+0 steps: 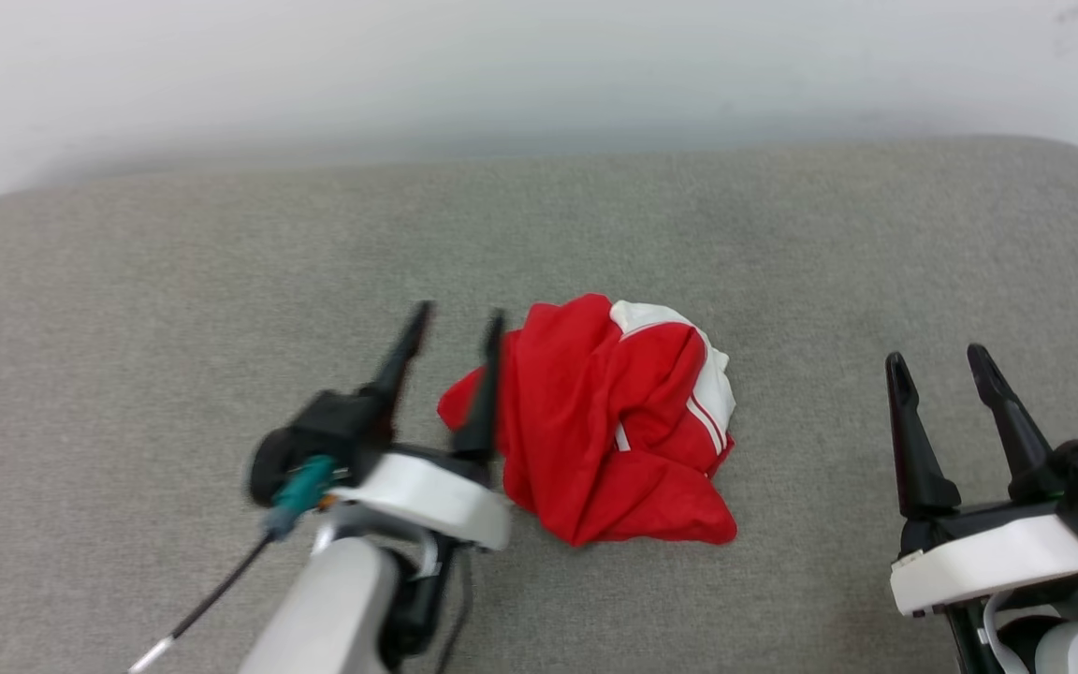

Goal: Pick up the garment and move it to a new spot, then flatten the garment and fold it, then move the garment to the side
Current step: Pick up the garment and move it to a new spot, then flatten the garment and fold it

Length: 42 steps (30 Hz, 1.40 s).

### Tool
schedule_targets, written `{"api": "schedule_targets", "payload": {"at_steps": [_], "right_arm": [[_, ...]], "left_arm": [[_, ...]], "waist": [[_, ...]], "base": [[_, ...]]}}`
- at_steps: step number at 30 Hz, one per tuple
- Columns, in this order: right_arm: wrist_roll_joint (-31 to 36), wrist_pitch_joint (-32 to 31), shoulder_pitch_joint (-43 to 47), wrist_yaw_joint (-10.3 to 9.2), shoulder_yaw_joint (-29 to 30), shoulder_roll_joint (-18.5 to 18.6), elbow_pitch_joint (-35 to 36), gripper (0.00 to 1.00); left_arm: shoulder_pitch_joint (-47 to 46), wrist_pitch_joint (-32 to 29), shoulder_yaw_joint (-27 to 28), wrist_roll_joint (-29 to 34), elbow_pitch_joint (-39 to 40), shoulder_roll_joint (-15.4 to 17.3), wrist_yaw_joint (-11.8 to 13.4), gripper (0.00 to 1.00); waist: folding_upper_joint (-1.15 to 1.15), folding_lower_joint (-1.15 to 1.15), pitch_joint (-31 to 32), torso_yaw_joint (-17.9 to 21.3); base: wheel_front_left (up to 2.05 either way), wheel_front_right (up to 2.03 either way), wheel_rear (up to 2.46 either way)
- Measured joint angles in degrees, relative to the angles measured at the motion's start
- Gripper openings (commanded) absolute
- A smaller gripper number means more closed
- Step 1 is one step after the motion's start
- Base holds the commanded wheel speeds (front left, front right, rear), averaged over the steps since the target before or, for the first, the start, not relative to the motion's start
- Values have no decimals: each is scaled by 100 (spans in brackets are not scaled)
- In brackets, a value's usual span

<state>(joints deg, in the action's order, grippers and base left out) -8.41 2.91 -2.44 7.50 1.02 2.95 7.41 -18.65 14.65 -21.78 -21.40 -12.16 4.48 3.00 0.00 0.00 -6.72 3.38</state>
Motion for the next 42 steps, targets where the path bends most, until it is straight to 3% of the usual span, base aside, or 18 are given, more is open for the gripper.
{"api": "schedule_targets", "payload": {"at_steps": [7, 13, 30, 36, 42], "right_arm": [[34, -129, 269, 0, 93, 2, -48, 100], [32, -202, 507, 0, 100, 1, -58, 100], [-52, -538, 650, 0, 112, 1, -85, 100], [-49, -2056, 391, 0, 243, 60, -452, 100], [-605, -3816, -219, 0, -453, 714, -732, 100]], "left_arm": [[703, 23, 722, -19, 382, 681, 280, 100], [1254, -288, 821, -2, 690, 1127, 328, 100], [1668, -615, 750, -100, 1099, 1193, 482, 100], [1621, -581, 646, -77, 1163, 1111, 513, 100], [1335, -453, 487, 5, 1196, 967, 487, 100]], "waist": [[0, 0, 322, -167], [0, 0, 538, -221], [0, 0, 701, -178], [0, 0, 595, -272], [0, 0, 317, -499]], "base": [[0, 0, 0], [0, 0, 0], [0, 0, 0], [0, 0, 0], [0, 0, 0]]}}
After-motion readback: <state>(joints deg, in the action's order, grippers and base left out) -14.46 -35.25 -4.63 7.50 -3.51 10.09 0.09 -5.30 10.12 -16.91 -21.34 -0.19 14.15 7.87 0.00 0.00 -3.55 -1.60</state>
